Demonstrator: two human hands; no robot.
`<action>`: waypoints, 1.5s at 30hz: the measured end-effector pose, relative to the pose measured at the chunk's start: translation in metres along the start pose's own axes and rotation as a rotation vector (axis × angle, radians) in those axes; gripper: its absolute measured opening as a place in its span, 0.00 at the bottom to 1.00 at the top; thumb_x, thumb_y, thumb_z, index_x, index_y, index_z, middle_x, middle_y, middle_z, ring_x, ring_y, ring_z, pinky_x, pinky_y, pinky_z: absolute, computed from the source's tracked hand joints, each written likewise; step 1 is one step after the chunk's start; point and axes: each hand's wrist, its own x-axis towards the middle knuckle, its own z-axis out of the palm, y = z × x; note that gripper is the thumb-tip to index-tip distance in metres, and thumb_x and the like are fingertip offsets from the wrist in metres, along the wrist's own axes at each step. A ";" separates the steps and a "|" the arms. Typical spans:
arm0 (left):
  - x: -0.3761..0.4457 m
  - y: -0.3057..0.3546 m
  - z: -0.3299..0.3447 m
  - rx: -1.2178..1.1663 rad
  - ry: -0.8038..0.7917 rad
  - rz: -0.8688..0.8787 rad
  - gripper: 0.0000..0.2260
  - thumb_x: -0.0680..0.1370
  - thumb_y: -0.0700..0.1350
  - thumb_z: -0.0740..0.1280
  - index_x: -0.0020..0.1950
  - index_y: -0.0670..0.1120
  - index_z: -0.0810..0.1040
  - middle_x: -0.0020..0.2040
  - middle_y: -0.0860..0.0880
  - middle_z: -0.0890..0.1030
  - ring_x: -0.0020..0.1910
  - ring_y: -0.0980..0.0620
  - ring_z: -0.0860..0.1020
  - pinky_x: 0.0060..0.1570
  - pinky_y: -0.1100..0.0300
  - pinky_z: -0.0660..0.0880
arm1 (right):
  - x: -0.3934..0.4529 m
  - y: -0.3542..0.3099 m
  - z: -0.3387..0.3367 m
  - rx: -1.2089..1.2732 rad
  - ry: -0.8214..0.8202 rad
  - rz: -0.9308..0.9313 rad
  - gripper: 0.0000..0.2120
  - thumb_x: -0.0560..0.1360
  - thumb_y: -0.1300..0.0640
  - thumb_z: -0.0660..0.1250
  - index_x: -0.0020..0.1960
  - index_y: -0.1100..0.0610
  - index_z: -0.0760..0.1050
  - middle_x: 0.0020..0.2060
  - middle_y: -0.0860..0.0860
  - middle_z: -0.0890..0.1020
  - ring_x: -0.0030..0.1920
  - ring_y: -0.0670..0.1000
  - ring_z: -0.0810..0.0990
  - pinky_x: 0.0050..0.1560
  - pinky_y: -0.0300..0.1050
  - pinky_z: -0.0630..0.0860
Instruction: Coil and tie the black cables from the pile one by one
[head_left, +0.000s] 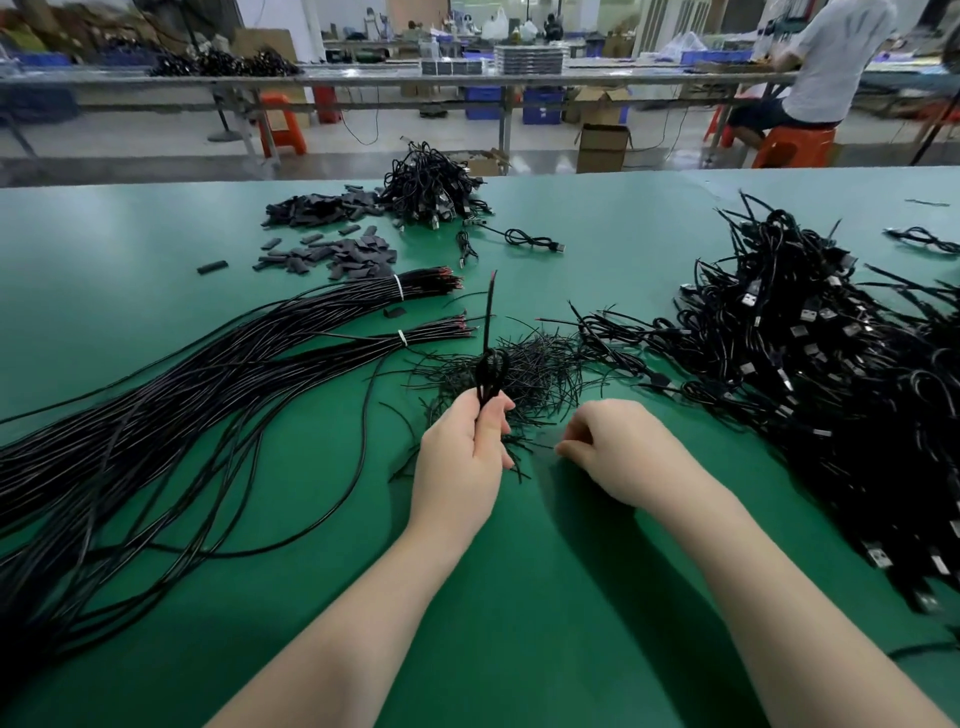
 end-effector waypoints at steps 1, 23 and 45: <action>0.000 0.000 0.000 0.004 -0.003 -0.001 0.11 0.79 0.60 0.54 0.45 0.59 0.73 0.35 0.58 0.76 0.30 0.57 0.75 0.33 0.55 0.74 | 0.000 -0.002 0.000 0.026 0.031 -0.026 0.05 0.78 0.51 0.65 0.48 0.52 0.76 0.46 0.51 0.81 0.49 0.53 0.78 0.49 0.46 0.75; -0.007 0.014 -0.001 0.403 -0.156 -0.012 0.09 0.83 0.49 0.53 0.46 0.50 0.67 0.43 0.50 0.75 0.41 0.45 0.75 0.40 0.48 0.73 | -0.015 -0.028 -0.013 0.589 0.374 -0.381 0.04 0.70 0.61 0.74 0.40 0.53 0.82 0.34 0.41 0.83 0.36 0.40 0.81 0.41 0.33 0.77; -0.009 0.016 0.004 0.511 -0.189 0.032 0.11 0.82 0.42 0.54 0.63 0.47 0.70 0.50 0.50 0.74 0.46 0.46 0.76 0.42 0.52 0.72 | -0.017 -0.024 -0.019 0.487 0.295 -0.387 0.02 0.72 0.56 0.72 0.41 0.51 0.83 0.35 0.41 0.83 0.37 0.40 0.80 0.42 0.38 0.76</action>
